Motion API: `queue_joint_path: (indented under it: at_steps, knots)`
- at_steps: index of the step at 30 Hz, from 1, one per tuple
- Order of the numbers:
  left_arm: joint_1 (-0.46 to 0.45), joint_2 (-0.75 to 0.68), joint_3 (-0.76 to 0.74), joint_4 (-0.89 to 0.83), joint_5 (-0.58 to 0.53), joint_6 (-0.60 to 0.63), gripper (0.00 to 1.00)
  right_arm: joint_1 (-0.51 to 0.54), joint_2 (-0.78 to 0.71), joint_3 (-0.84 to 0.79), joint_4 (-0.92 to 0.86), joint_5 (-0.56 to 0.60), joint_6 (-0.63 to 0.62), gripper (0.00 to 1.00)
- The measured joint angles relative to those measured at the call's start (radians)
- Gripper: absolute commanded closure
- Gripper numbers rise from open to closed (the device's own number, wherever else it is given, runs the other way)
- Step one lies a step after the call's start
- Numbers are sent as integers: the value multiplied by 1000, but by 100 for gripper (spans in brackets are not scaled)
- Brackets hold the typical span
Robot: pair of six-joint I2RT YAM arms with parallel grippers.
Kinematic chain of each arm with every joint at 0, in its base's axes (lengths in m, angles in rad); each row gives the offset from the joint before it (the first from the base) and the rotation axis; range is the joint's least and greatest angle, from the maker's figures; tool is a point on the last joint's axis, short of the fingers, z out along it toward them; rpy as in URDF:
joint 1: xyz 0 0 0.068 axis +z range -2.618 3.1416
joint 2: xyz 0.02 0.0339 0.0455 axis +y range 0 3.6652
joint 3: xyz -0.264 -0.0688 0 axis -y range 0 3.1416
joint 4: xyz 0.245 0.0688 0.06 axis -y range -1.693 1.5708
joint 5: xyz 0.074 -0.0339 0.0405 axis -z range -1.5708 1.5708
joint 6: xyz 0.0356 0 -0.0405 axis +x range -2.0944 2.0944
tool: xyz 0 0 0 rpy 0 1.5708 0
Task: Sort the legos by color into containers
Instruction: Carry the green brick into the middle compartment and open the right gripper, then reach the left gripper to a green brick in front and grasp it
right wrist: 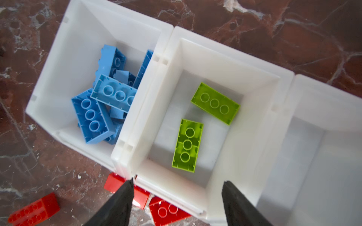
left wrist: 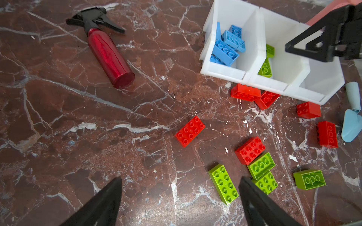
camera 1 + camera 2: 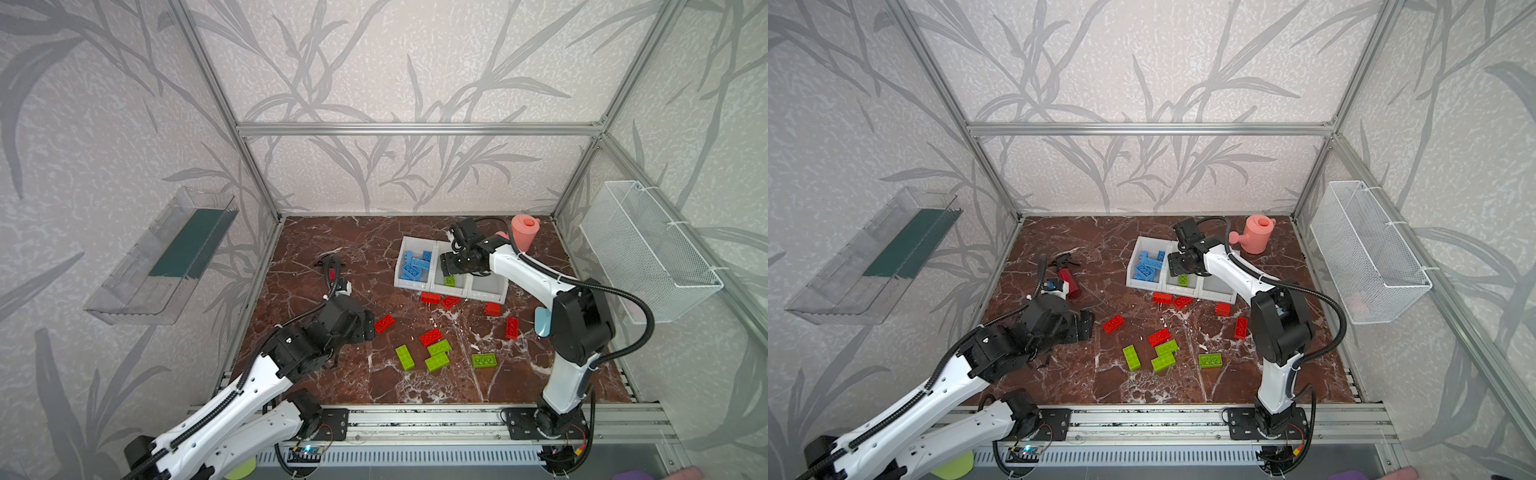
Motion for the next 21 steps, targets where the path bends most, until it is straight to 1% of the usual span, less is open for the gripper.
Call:
queue_joint_path:
  at_steps: [6, 9, 13, 17, 21]
  knots:
    - [-88, 51, -67, 43, -5, -148, 11, 0, -304, -262, 132, -26, 43, 26]
    - [-143, 67, -103, 63, -15, -230, 12, 0, -428, -375, 174, -27, 64, 26]
    - [-227, 114, -110, 94, -43, -313, 12, 0, -549, -498, 191, -28, 87, 26]
    - [-290, 217, -106, 122, -64, -380, 12, 0, -642, -587, 191, -28, 105, 25]
    - [-333, 339, -84, 137, -76, -428, 12, 0, -724, -659, 190, -27, 117, 25]
